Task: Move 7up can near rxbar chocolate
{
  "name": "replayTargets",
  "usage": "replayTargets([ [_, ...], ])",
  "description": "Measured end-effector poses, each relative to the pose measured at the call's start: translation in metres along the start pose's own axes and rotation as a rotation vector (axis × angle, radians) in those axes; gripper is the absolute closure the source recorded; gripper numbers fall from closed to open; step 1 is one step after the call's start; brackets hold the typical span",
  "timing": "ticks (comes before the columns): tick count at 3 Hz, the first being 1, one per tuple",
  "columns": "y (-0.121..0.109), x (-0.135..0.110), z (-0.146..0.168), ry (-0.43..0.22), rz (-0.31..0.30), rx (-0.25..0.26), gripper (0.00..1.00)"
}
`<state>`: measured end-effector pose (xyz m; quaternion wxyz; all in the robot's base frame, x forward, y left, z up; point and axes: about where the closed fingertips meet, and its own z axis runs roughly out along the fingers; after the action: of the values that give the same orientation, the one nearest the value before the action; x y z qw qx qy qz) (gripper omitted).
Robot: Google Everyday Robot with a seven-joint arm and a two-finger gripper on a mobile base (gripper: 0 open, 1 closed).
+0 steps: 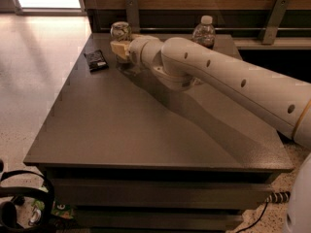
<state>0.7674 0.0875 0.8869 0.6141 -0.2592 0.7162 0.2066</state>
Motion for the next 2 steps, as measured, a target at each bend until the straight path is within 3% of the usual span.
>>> replayTargets([
  [2,0.001,0.012,0.021,-0.008,0.024,-0.02,1.0],
])
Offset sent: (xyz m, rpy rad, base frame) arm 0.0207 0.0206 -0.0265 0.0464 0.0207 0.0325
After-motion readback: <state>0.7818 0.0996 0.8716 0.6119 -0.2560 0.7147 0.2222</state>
